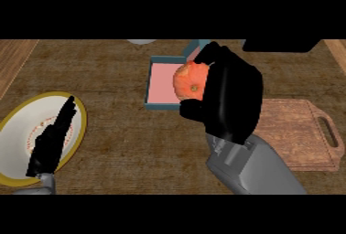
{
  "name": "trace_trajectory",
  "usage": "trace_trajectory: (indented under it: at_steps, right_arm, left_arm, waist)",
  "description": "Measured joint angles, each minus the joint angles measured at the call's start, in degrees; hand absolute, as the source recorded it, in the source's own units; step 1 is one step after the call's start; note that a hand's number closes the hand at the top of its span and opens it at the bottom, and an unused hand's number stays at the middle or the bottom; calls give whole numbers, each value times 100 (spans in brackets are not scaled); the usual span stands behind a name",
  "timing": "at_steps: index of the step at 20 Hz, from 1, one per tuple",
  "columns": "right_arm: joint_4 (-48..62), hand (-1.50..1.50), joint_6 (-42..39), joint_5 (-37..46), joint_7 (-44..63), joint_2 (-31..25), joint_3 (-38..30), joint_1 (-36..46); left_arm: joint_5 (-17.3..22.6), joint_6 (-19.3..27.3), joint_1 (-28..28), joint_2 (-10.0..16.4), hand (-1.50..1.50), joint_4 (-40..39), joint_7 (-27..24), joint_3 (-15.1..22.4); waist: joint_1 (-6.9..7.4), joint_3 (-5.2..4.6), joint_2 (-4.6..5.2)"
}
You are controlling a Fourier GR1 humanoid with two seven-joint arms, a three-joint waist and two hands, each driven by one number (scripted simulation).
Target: Pick the squash from the cutting board and place it in the cardboard box
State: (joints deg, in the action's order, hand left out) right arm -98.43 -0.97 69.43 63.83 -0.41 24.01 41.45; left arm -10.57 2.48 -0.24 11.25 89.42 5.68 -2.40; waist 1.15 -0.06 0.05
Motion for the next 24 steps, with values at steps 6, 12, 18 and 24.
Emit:
trace_trajectory:
  at_steps: [6,12,18,24]
  right_arm:
    - [1509,150,301,-507,-204,8,-671,952]
    - [3216,150,826,-1026,-514,17,-1233,1717]
    - [4956,150,1582,-1470,-816,28,-1522,2206]
    - [6276,-150,2486,-1902,-1118,19,-1828,2544]
  left_arm:
    - [-49,2,-107,-62,0,-57,13,47]
    - [-92,15,-156,-98,0,-122,-37,58]
    - [-106,-10,-255,-112,0,-239,-88,52]
    - [-103,-87,-295,-107,0,-140,2,95]
  waist:
    - [43,2,23]
    - [99,1,47]
    - [148,2,69]
    - [234,3,91]
